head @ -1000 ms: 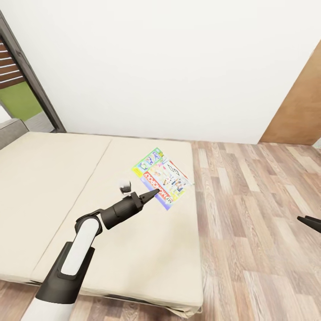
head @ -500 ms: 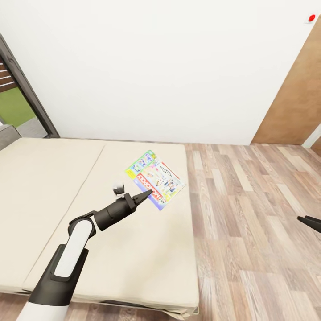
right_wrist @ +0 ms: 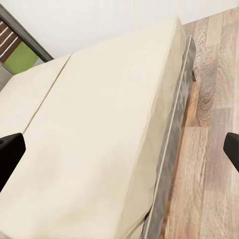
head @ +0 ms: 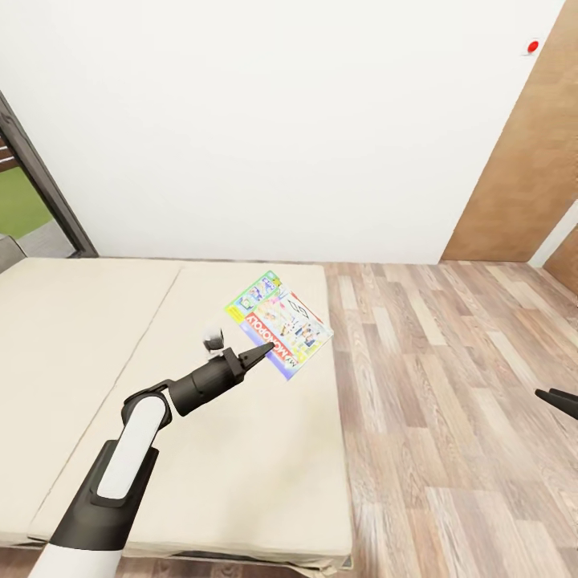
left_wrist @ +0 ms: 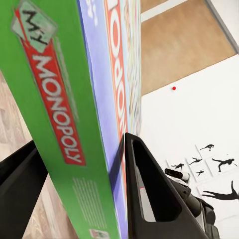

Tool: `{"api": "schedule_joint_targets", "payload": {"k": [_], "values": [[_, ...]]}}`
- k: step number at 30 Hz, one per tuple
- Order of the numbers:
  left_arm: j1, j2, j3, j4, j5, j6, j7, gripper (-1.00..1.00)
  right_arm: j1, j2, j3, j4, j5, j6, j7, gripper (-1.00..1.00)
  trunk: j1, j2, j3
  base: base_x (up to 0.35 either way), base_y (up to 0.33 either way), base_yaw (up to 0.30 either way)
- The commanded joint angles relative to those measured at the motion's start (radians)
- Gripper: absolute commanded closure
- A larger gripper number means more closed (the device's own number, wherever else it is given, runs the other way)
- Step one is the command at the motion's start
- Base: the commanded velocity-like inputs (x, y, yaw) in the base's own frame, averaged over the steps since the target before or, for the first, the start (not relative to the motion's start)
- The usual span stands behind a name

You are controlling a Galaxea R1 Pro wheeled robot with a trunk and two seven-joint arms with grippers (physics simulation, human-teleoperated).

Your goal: Put all the toys in the child's room - the three board games (two on the bed and one on the table), the two jigsaw puzzles on the table, and the tennis ball on the table - inside the toy box on the table in the child's room.

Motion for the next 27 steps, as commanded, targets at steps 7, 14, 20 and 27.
{"api": "schedule_joint_targets", "payload": {"k": [7,14,20,27], "values": [[-0.001,0.001,0.000,0.000,0.002,0.003,-0.002,1.00,-0.001,0.000,-0.001,0.000,0.002,0.010,0.005,-1.00,0.000,0.000,0.010,0.000,0.000,-0.088],[-0.001,0.001,-0.001,-0.001,0.002,0.002,-0.003,1.00,-0.001,0.000,-0.001,0.000,0.002,0.010,0.005,-1.00,-0.023,0.042,0.040,0.000,0.000,-0.083],[-0.001,0.001,0.000,-0.001,0.003,0.002,-0.003,1.00,0.000,-0.001,-0.001,0.000,0.001,0.010,0.006,-1.00,-0.046,0.084,0.063,0.000,0.000,-0.034],[-0.001,0.001,0.000,-0.002,0.003,0.002,-0.003,1.00,0.000,-0.001,-0.001,0.000,0.001,0.011,0.006,-1.00,-0.073,0.133,0.086,0.000,0.000,-0.008]]}}
